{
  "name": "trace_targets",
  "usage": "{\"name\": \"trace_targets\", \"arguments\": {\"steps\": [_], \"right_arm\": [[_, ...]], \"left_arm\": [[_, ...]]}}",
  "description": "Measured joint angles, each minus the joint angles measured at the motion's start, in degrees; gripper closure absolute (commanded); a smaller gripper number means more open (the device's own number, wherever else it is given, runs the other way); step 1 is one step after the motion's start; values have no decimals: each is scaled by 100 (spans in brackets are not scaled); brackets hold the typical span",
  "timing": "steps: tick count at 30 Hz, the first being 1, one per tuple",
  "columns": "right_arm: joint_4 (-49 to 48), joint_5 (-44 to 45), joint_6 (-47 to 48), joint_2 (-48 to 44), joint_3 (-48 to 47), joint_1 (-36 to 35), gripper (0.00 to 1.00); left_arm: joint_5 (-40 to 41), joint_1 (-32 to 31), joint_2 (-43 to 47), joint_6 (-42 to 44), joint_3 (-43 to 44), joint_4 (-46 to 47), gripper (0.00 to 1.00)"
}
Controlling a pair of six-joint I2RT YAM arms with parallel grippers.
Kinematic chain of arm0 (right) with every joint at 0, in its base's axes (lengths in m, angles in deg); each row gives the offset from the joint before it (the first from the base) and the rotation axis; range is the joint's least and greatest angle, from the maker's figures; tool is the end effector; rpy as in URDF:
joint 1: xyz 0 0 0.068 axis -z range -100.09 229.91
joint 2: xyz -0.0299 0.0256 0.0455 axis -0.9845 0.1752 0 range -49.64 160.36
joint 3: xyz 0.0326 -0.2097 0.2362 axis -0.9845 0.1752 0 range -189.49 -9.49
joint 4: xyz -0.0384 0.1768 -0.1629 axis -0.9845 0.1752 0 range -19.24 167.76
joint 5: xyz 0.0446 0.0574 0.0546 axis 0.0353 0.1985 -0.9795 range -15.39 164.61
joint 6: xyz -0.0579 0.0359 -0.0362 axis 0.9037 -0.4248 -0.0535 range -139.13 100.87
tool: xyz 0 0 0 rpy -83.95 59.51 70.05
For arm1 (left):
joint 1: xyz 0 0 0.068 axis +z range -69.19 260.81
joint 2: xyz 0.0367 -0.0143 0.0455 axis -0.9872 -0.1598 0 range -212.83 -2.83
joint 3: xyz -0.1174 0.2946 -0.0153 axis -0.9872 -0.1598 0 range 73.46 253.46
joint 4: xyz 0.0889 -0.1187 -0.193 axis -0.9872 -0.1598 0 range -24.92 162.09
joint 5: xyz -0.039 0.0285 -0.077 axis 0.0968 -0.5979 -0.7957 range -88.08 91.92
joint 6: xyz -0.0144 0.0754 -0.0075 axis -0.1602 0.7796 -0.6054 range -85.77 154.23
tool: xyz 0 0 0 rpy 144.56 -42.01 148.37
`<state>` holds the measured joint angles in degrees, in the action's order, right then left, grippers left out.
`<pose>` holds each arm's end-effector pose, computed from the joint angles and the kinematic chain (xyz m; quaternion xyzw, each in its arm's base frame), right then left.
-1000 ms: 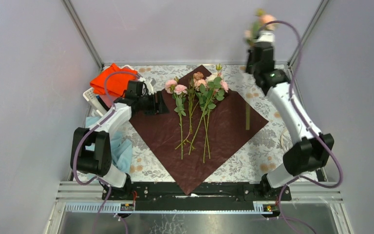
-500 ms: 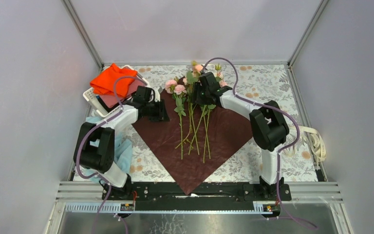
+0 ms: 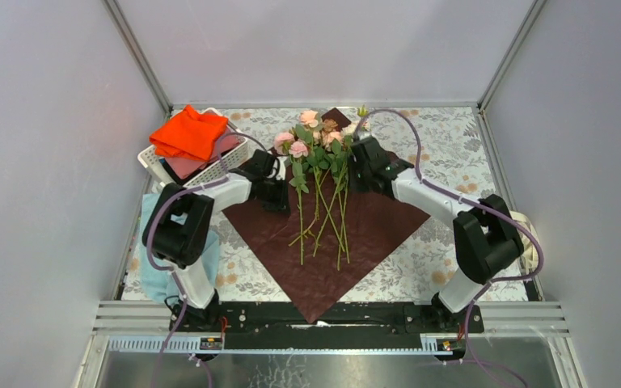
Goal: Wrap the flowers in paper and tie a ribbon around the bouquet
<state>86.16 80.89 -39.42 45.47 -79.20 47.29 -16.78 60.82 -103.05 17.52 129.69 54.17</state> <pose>0.3261 0.2002 0.2887 -0.0748 0.9051 0.1407 0.3943 0.3152 -0.1370 0.1848 0.0667 0.9557 -0.2250 0.1777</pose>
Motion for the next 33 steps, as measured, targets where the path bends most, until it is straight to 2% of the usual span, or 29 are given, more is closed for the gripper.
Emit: {"name": "trace_targets", "arguments": {"steps": [3,7,13,19,24,33], "right_arm": [[-63,-94,-149,162,675,0,89],[-116,-356,-299,474,1176,0,92],[-608,-804,-481,479,1449,0,95],[-1051,-1416,-612,540,1558,-98,96],[-1056,-1725,-581,555,1558,-273,94],[-221,-1523,-210,511,1333,-289,90]], "left_arm": [[76,-170,-240,7,262,57,79],[133,-404,-472,28,533,103,79],[74,-675,-918,37,1043,212,80],[-85,-798,-1040,-4,1132,457,80],[-74,-850,-1036,11,1134,468,82],[11,-824,-929,125,1014,466,82]]}}
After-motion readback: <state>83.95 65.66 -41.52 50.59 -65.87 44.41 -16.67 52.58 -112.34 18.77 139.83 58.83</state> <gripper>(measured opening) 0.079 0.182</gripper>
